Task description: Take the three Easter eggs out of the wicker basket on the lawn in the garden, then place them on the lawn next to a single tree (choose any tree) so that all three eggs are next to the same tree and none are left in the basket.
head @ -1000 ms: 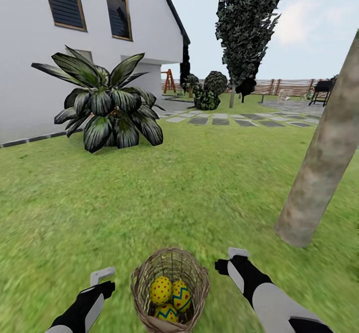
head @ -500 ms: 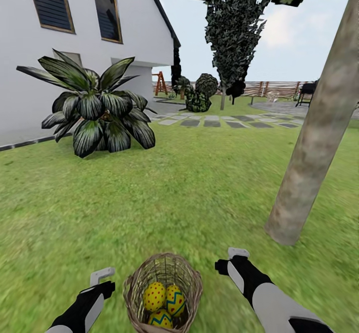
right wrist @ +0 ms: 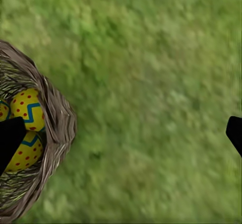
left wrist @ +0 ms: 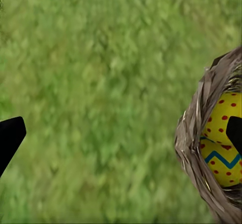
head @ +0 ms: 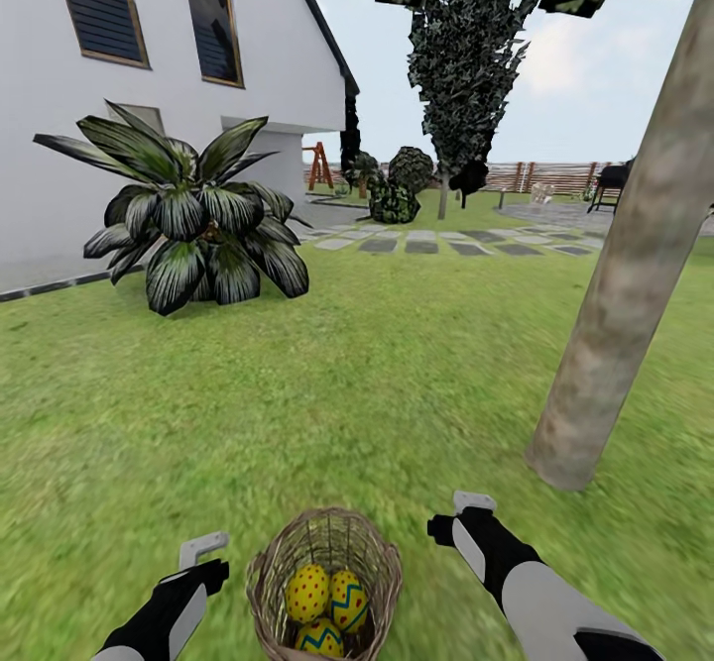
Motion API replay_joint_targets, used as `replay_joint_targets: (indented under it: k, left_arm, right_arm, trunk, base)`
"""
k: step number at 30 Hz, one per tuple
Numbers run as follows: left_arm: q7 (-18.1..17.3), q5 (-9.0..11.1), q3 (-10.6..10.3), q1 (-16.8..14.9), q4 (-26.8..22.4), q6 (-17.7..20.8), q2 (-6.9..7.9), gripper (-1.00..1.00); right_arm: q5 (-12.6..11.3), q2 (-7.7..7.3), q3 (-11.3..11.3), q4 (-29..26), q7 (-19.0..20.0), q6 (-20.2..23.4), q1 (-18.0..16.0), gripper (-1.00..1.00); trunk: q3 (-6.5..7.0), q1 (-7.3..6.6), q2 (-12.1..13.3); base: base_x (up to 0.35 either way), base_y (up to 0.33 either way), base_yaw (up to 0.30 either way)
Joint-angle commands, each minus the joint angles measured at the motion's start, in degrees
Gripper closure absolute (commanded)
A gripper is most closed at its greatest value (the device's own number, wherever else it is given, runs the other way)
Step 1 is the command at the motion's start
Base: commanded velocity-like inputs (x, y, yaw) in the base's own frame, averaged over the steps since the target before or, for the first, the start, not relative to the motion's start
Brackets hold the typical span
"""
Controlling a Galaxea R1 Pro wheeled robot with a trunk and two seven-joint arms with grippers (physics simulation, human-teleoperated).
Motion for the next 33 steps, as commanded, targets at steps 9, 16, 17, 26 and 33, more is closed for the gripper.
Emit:
replay_joint_targets:
  k: [9, 16, 17, 26, 33]
  left_arm:
    - [0.05, 0.14, -0.1, -0.03, 0.11, 0.41, -0.07, -1.0]
    - [-1.08, -0.02, -0.21, -0.15, 2.3, 1.78, -0.28, -1.0]
    - [-1.35, -0.04, -0.21, -0.17, 2.54, 1.88, -0.33, -1.0]
    - [-3.37, -0.27, -0.31, -0.28, 4.12, 2.16, -2.66, -1.0]
    - [-3.71, -0.35, -0.38, -0.31, 4.89, 2.12, -3.45, -1.0]
  right_arm:
    - [-0.03, 0.05, -0.29, -0.12, -0.17, 0.27, -0.02, -1.0]
    - [-0.03, 0.05, -0.4, -0.06, -0.17, 0.27, 0.0, -1.0]
    - [-0.03, 0.07, -0.39, -0.06, -0.17, 0.27, 0.0, -1.0]
    - [-0.05, -0.03, -0.59, -0.02, -0.17, -3.22, 3.74, -1.0]
    - [-0.06, 0.02, -0.56, 0.0, -0.17, -8.5, 8.55, -1.0]
  trunk:
    - [1.56, -1.99, 3.59]
    - [2.82, -3.52, 6.4]
    - [3.0, -3.74, 6.8]
    - [4.61, -5.72, 10.41]
    - [5.87, -7.26, 13.22]
  base:
    - [0.0, 0.0, 0.0]
    - [0.0, 0.0, 0.0]
    - [0.0, 0.0, 0.0]
    - [0.0, 0.0, 0.0]
    - [0.0, 0.0, 0.0]
